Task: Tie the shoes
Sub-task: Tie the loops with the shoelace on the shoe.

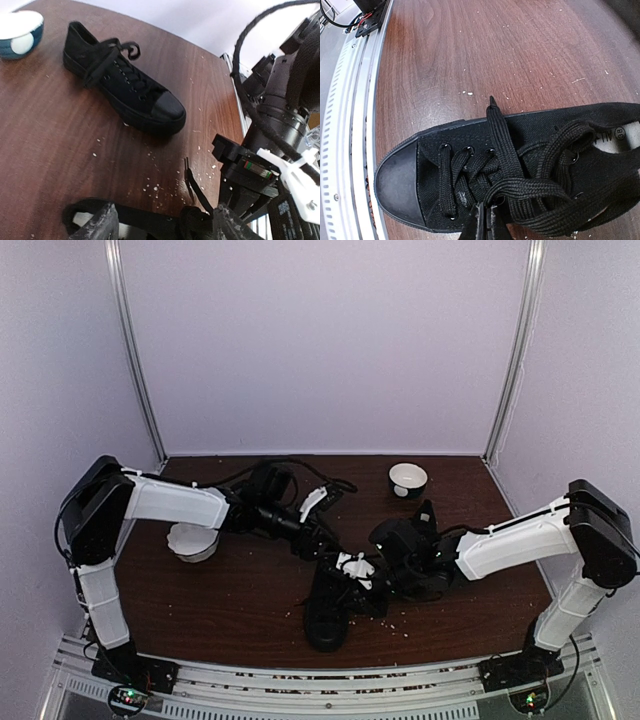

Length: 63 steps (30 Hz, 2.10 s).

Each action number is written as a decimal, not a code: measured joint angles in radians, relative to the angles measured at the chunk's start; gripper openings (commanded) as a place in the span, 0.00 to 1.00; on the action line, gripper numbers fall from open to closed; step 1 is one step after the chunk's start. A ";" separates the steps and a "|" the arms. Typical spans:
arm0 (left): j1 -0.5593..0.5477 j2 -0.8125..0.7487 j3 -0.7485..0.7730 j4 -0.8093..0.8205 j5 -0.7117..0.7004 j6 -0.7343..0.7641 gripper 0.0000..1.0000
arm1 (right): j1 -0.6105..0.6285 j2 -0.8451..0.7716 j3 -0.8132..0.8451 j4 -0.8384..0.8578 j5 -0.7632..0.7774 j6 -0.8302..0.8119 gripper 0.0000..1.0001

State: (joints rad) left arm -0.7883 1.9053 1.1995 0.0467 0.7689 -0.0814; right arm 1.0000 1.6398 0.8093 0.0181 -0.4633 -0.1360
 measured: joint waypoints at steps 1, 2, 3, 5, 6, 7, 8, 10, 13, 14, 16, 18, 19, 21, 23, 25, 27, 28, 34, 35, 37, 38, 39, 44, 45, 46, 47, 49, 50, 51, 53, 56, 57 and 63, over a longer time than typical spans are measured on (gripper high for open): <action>-0.006 0.008 0.008 -0.015 0.001 0.001 0.64 | 0.000 0.000 0.000 0.000 0.000 0.000 0.02; -0.013 0.016 0.018 -0.031 0.002 0.002 0.63 | 0.000 0.000 0.000 0.000 0.000 0.000 0.02; -0.020 0.026 0.031 -0.049 0.003 0.005 0.61 | 0.000 0.000 0.000 0.000 0.000 0.000 0.02; -0.030 0.039 0.052 -0.076 0.004 0.012 0.58 | 0.000 0.000 0.000 0.000 0.000 0.000 0.02; -0.034 0.046 0.060 -0.085 0.004 0.016 0.56 | 0.000 0.000 0.000 0.000 0.001 0.000 0.02; -0.038 0.051 0.069 -0.100 0.004 0.021 0.54 | 0.000 0.000 0.000 0.000 0.001 0.000 0.02; -0.040 0.056 0.073 -0.108 0.004 0.025 0.51 | 0.000 0.000 0.000 0.000 0.001 0.000 0.02; -0.042 0.063 0.078 -0.126 0.005 0.032 0.43 | 0.000 0.000 0.000 0.000 0.001 0.000 0.02; -0.043 0.080 0.085 -0.139 0.005 0.038 0.33 | 0.000 0.000 0.000 0.000 0.001 0.000 0.01; -0.043 0.083 0.086 -0.142 0.005 0.042 0.32 | 0.000 0.000 0.000 0.000 0.001 0.000 0.01; -0.044 0.089 0.086 -0.156 0.006 0.047 0.31 | 0.000 0.000 0.000 0.000 0.001 0.000 0.01; -0.045 0.091 0.086 -0.164 0.006 0.051 0.26 | 0.000 0.000 0.000 0.000 0.003 0.000 0.01; -0.045 0.091 0.086 -0.171 0.007 0.055 0.22 | 0.000 0.000 0.000 0.000 0.008 -0.001 0.01; -0.045 0.091 0.086 -0.177 0.012 0.058 0.14 | 0.000 0.000 0.000 -0.002 0.011 -0.004 0.01; -0.045 0.091 0.086 -0.183 0.019 0.066 0.03 | 0.000 0.000 0.000 -0.003 0.016 -0.011 0.01; -0.045 0.091 0.085 -0.184 0.027 0.067 0.00 | 0.000 0.000 0.000 -0.005 0.017 -0.014 0.01; -0.045 0.090 0.083 -0.182 0.034 0.069 0.00 | 0.000 0.000 0.000 -0.007 0.019 -0.016 0.01; -0.045 0.089 0.080 -0.180 0.036 0.068 0.00 | 0.000 0.000 0.000 -0.008 0.020 -0.016 0.01; -0.045 0.051 0.016 -0.151 0.000 0.042 0.00 | 0.000 0.000 0.001 -0.021 0.030 -0.019 0.01; -0.045 0.035 -0.005 -0.144 -0.015 0.036 0.00 | 0.000 -0.001 0.001 -0.026 0.034 -0.019 0.01; -0.045 0.001 -0.043 -0.135 -0.048 0.026 0.00 | 0.000 -0.006 0.001 -0.035 0.039 -0.019 0.01; -0.045 -0.023 -0.065 -0.125 -0.071 0.022 0.00 | 0.000 -0.011 0.001 -0.042 0.043 -0.020 0.01; -0.045 -0.044 -0.080 -0.121 -0.089 0.018 0.00 | 0.000 -0.017 0.001 -0.047 0.044 -0.020 0.01; -0.042 -0.141 -0.142 -0.086 -0.164 0.006 0.00 | 0.000 -0.034 0.001 -0.060 0.053 -0.026 0.01; -0.040 -0.154 -0.152 -0.082 -0.173 0.005 0.00 | 0.000 -0.034 0.001 -0.062 0.054 -0.026 0.01; -0.038 -0.165 -0.163 -0.076 -0.186 0.004 0.00 | 0.000 -0.034 0.001 -0.067 0.054 -0.026 0.00; -0.035 -0.171 -0.171 -0.072 -0.195 0.004 0.00 | 0.000 -0.034 0.001 -0.071 0.055 -0.026 0.00; -0.028 -0.179 -0.188 -0.068 -0.218 0.004 0.00 | 0.000 -0.034 0.001 -0.078 0.057 -0.026 0.00; -0.024 -0.180 -0.197 -0.069 -0.227 0.004 0.00 | 0.000 -0.034 0.001 -0.080 0.057 -0.026 0.00; -0.021 -0.181 -0.206 -0.070 -0.239 0.004 0.00 | -0.001 -0.034 0.001 -0.082 0.057 -0.026 0.00; -0.017 -0.181 -0.222 -0.073 -0.259 0.005 0.00 | -0.002 -0.036 0.000 -0.086 0.057 -0.026 0.00; -0.016 -0.181 -0.232 -0.074 -0.283 0.008 0.00 | -0.004 -0.054 -0.010 -0.091 0.057 -0.025 0.00; -0.016 -0.181 -0.233 -0.074 -0.290 0.009 0.00 | -0.004 -0.061 -0.013 -0.093 0.057 -0.024 0.00; -0.014 -0.181 -0.234 -0.074 -0.308 0.017 0.00 | -0.007 -0.077 -0.031 -0.099 0.056 -0.017 0.00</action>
State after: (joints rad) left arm -0.8024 1.7241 0.9653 -0.0273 0.4610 -0.0643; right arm 0.9928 1.5631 0.7780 -0.0807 -0.4072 -0.1528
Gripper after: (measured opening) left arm 0.004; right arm 0.003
